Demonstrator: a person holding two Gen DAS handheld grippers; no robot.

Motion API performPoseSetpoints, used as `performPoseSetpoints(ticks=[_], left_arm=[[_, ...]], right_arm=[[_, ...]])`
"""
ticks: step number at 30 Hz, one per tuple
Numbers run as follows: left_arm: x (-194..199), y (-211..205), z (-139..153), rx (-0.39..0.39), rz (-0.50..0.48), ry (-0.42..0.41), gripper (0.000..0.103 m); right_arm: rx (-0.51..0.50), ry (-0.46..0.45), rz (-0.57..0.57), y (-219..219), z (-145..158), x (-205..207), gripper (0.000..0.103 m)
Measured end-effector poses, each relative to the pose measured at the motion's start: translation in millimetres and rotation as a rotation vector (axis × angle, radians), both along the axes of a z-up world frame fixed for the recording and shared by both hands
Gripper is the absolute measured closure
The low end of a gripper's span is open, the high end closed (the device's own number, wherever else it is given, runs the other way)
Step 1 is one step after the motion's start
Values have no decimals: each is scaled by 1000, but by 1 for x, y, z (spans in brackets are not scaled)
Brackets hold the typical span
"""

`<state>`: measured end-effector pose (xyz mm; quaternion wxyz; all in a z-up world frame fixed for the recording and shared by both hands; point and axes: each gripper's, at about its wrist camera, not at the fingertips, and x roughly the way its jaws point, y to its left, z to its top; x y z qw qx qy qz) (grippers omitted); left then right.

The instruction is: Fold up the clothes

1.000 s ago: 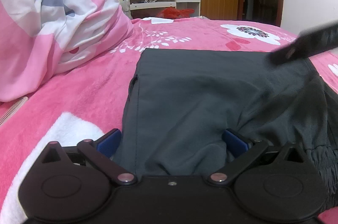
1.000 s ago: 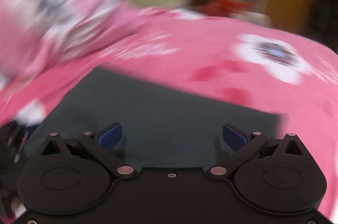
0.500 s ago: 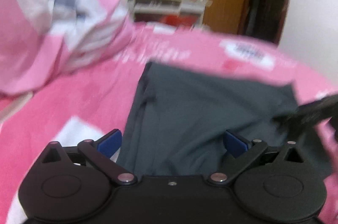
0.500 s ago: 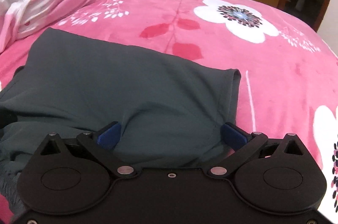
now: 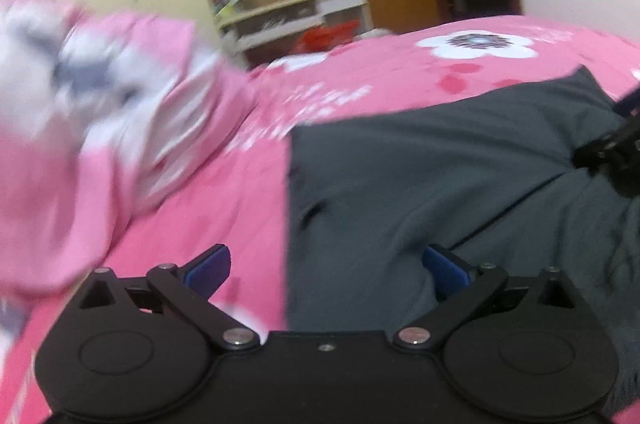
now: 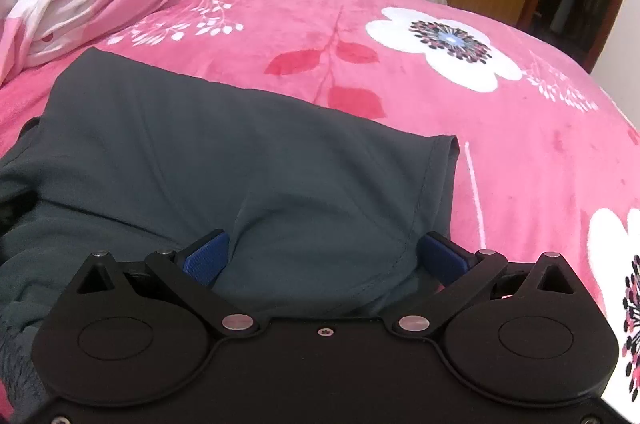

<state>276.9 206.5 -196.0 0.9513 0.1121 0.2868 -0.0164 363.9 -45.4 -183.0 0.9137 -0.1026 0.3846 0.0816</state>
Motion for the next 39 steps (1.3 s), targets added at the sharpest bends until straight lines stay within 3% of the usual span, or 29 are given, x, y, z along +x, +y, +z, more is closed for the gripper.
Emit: performPoseSetpoints(ticks=[2,4,6,8,14,17,23,27,32,34,37,39], left_arm=[[-7,9,9,-30,40,10,0],[-14,2,21,-8,49,-31,0],[-20,-15,35,32,8,-103,0],[-17,-26,39,66,-25,-116,0],[9,-48,6,166,-50,-61,0],[2,-41,-6,161,-20,-105,0],[-16,-28,0,304,89,-151,0],[-18,-18,13,244,124,-124,0],[-18,-37,33,87,8,-137,0],[-8,-45,28,65,-12,-99,0],[6,-48,16,15,-13,-23,0],[10,-40,9,-46,13,22,0]], right_arm=[[-2,0,-2,1,0,0,0],[-7,-2,-3,2,0,0,0],[-9,-3,-5,2,0,0,0],[-8,-4,-6,2,0,0,0],[-7,-6,-7,2,0,-1,0],[-5,-6,-5,1,-1,-1,0],[-6,-6,-6,1,-1,0,0],[-12,-9,-8,3,-1,-1,0],[-19,-24,-3,8,11,-7,0],[-26,-43,6,13,25,-15,0],[-18,-143,89,26,43,-31,0],[-32,-126,131,38,36,-27,0]])
